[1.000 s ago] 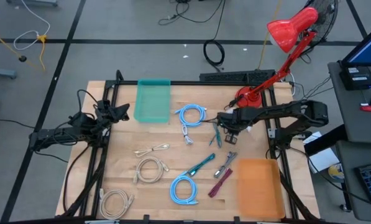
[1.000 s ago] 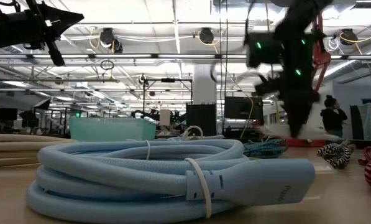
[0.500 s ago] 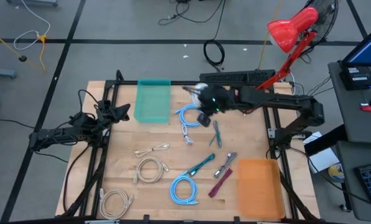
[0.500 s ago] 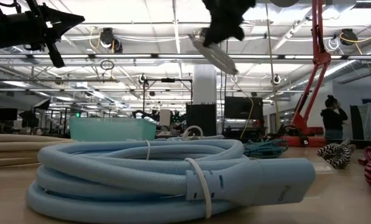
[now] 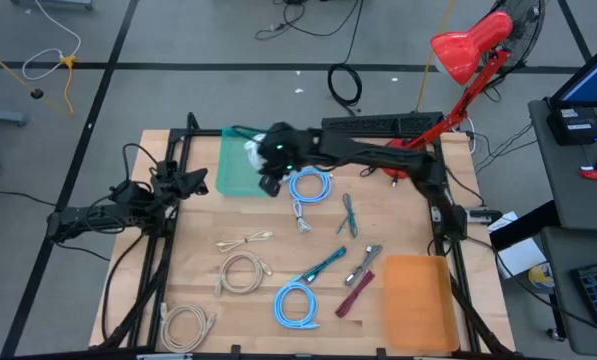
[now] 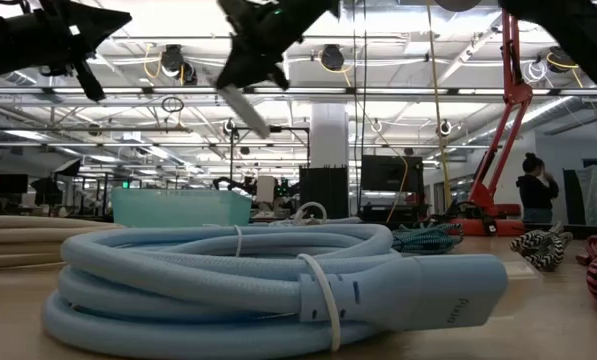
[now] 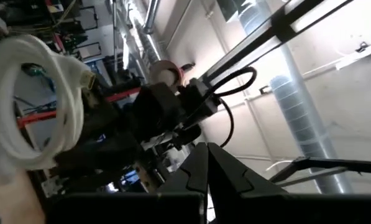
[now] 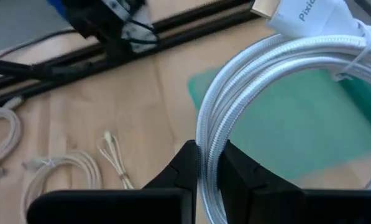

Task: Pick & Place USB Port
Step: Put the white HDMI cable into the orange bin

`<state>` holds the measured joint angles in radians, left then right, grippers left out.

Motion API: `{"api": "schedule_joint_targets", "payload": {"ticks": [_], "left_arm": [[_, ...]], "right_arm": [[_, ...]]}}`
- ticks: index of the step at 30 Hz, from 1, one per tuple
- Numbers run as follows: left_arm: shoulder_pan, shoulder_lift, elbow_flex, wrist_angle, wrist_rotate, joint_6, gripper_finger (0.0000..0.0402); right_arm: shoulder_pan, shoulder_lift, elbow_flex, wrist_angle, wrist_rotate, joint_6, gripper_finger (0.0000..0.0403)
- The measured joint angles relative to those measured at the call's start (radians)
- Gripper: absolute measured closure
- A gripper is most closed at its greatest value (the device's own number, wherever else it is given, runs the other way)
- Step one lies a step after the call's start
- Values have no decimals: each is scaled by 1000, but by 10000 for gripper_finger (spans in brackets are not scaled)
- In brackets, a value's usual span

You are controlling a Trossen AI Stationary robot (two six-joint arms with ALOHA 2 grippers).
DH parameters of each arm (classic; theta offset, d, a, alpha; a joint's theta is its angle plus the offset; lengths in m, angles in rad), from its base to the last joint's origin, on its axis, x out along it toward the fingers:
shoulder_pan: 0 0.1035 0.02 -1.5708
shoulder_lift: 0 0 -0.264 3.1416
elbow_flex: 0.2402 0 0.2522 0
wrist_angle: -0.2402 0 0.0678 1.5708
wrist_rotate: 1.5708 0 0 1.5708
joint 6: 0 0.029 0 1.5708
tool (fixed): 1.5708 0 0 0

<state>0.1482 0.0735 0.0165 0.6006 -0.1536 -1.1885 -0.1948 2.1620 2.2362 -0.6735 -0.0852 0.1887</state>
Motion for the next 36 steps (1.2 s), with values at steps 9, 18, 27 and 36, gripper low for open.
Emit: {"api": "schedule_joint_targets", "payload": {"ticks": [9, 18, 27, 36], "left_arm": [[0, 0, 0, 1, 7, -2, 396], [0, 0, 0, 2, 7, -11, 396], [0, 0, 0, 1, 24, -15, 396], [0, 0, 0, -18, 64, -27, 396]], "right_arm": [[31, 127, 46, 89, -28, -46, 375], [47, 154, 46, 145, -17, -98, 375], [85, -98, 46, -241, 65, -67, 375], [298, -304, 44, -774, 116, 231, 375]]}}
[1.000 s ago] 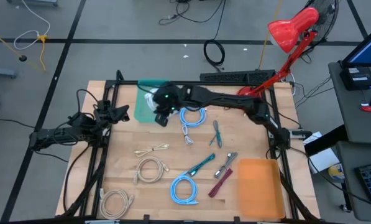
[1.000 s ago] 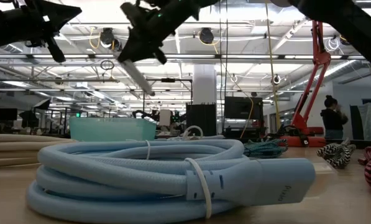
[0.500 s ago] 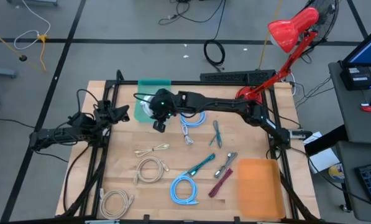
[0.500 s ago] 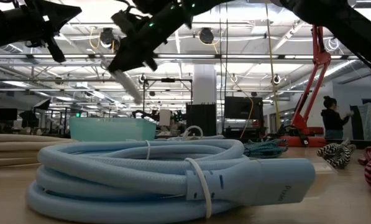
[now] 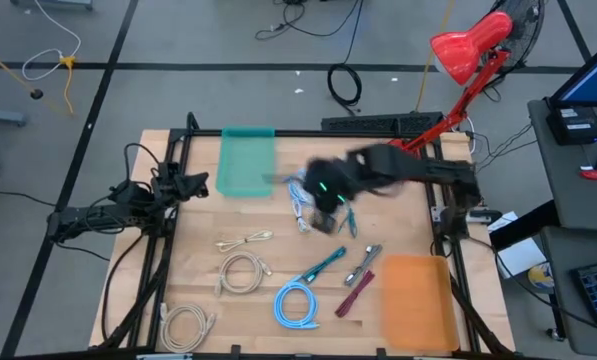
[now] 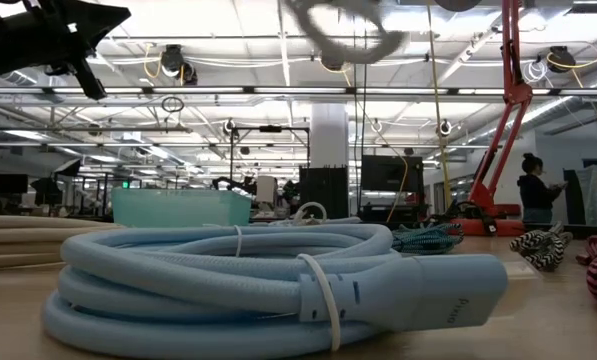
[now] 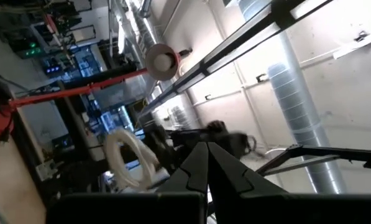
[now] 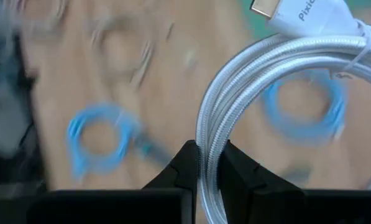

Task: Pick & Place USB Port
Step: Put the white HDMI cable into the orange bin

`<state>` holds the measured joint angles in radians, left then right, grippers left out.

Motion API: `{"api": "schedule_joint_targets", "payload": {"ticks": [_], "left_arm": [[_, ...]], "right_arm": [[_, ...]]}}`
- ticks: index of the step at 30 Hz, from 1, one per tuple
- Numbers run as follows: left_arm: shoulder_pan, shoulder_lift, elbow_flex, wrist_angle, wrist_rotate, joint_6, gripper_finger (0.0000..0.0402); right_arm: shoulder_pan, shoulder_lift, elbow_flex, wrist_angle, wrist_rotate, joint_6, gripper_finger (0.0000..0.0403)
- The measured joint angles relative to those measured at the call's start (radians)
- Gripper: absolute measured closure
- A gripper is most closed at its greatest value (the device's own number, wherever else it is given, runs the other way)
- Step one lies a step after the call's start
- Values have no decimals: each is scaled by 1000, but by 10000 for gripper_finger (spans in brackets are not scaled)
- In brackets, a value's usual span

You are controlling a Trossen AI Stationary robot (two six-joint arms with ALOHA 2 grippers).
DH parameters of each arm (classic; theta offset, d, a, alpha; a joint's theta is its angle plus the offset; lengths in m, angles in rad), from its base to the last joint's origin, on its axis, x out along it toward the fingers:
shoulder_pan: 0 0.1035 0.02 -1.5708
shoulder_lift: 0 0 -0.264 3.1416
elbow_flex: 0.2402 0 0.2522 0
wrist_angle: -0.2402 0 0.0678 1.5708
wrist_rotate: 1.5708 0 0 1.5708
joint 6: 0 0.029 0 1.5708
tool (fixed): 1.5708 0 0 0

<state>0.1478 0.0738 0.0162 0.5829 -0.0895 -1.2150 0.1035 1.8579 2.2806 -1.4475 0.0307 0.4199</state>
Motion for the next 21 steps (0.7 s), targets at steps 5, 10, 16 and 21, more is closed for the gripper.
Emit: {"api": "schedule_joint_targets", "payload": {"ticks": [5, 10, 16, 21], "left_arm": [[-2, 0, 0, -47, 12, -26, 396], [-29, 0, 0, -66, -6, -41, 396], [-126, 0, 0, -56, -59, -5, 396], [-257, 24, 0, -48, -201, 52, 396]], "right_arm": [[189, -67, -45, -113, 34, 214, 375], [387, -173, -187, -109, 55, 463, 375], [671, -288, -495, 35, 102, 810, 375], [883, -295, -764, 336, 83, 1017, 375]]}}
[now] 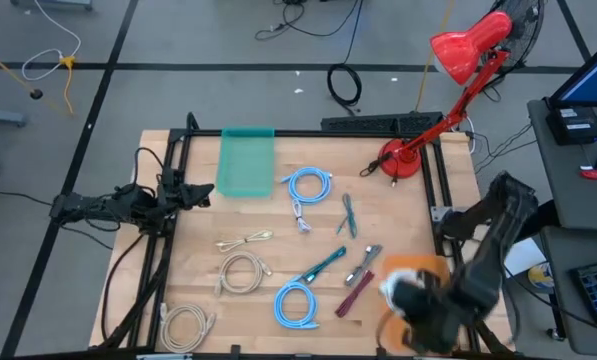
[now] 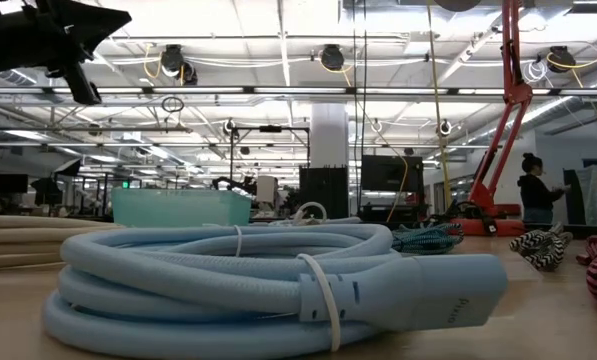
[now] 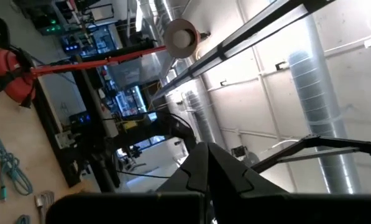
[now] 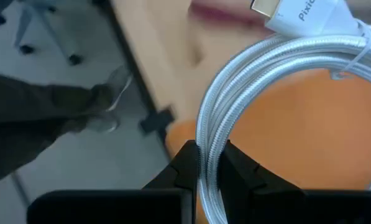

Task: Pick & Place USB Port
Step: Put the white HDMI cable into the orange bin

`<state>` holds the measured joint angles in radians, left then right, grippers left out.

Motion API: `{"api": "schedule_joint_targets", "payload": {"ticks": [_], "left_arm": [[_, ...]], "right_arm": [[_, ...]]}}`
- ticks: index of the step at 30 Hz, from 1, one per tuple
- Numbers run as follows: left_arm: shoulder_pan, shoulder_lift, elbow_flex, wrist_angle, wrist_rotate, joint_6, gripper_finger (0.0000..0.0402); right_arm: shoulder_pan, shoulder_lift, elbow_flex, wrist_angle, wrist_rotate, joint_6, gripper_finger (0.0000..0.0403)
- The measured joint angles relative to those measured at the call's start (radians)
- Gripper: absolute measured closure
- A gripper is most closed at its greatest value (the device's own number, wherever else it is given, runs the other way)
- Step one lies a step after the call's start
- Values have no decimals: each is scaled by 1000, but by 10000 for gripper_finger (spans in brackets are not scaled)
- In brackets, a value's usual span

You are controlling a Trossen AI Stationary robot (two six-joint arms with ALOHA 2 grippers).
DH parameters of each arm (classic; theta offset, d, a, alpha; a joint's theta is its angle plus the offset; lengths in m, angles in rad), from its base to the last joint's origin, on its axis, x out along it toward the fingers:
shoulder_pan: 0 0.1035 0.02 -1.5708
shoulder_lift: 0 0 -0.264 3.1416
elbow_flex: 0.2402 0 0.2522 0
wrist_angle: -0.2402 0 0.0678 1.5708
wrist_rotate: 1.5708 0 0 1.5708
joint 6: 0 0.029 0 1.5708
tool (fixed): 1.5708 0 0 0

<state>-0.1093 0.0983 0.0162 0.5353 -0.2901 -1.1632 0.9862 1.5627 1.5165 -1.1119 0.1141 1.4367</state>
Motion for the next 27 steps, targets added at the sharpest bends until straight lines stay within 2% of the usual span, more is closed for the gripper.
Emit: {"api": "schedule_joint_targets", "payload": {"ticks": [4, 8, 12, 17, 22, 27], "left_arm": [[-101, 62, 0, 42, -93, 27, 396], [-201, 154, 1, 114, -159, 48, 396], [-301, 269, 4, 227, -232, 86, 396], [-405, 421, 61, 282, -333, 120, 396], [-458, 567, 161, 282, -359, 152, 396], [-475, 658, 250, 283, -365, 206, 396]], "right_arm": [[90, 28, -127, 176, -83, 90, 375], [141, 68, -158, 150, -93, 114, 375], [148, 110, -158, 108, -88, 57, 375], [147, 160, -158, 154, -90, -25, 375], [148, 219, -158, 207, -145, -73, 375], [148, 255, -158, 217, -171, -86, 375]]}}
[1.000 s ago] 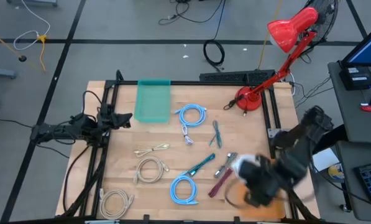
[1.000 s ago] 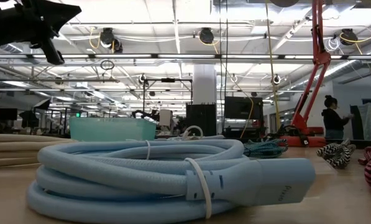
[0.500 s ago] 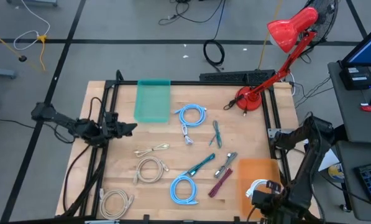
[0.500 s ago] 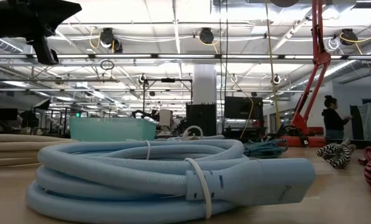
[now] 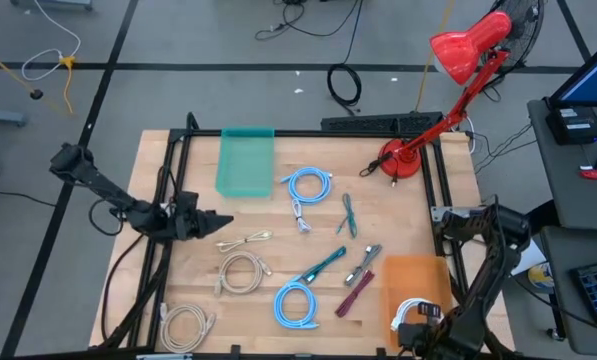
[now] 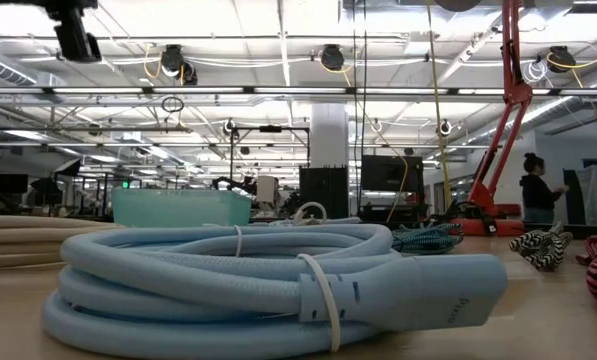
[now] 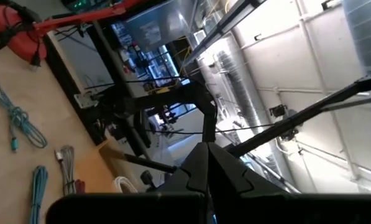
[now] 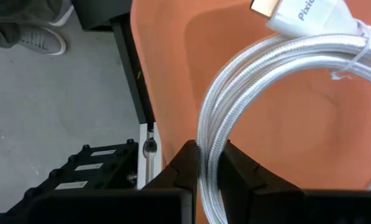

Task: Pick & Place USB Port
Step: Put the white HDMI cable into the orange bin, then put the top blue USB cable into the blue bin

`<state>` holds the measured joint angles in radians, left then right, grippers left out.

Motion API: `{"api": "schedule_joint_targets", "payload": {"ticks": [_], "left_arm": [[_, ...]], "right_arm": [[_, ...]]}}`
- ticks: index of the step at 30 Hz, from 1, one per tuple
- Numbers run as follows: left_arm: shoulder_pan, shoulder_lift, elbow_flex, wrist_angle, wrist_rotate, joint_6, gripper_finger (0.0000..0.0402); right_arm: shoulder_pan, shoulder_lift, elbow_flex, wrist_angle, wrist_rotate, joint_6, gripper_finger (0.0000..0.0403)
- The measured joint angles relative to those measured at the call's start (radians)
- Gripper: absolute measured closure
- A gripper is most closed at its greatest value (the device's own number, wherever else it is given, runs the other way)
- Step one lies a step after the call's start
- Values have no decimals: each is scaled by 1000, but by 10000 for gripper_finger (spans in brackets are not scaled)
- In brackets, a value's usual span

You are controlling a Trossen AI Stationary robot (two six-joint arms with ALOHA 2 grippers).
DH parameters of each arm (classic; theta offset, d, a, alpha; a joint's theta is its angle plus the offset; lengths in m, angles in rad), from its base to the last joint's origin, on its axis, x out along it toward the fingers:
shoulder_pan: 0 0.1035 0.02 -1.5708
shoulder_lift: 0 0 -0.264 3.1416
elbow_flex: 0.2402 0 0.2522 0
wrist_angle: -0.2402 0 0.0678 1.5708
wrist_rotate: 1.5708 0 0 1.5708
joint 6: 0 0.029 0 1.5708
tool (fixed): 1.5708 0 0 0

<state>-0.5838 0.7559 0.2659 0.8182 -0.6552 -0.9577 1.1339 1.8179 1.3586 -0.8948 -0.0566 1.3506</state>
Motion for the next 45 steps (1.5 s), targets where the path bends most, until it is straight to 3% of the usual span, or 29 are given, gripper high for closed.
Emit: {"api": "schedule_joint_targets", "payload": {"ticks": [4, 11, 16, 26, 31, 38, 41, 45], "left_arm": [[-1, 26, 28, 1, 0, 21, 396], [-1, 25, 28, 1, -1, 14, 396], [-1, 25, 28, 1, -1, 14, 396], [26, 25, 28, 22, -78, 18, 396], [56, 25, 28, 61, -78, 53, 396], [82, 22, 28, 145, -74, 148, 396], [102, 14, 28, 142, -30, 152, 396], [151, -4, 28, 132, 106, 151, 396]], "right_arm": [[0, 2, 0, 1, -1, 21, 371], [1, 2, 0, -2, -25, 45, 273], [0, 1, 0, -16, -24, 55, 227], [-113, -117, 0, -90, -9, -57, 226], [-212, -234, 0, -82, 126, -108, 235], [-404, -389, 1, -72, 490, -199, 237], [-517, -423, 1, -52, 531, -264, 237], [-672, -430, 1, -42, 525, -340, 237]]}}
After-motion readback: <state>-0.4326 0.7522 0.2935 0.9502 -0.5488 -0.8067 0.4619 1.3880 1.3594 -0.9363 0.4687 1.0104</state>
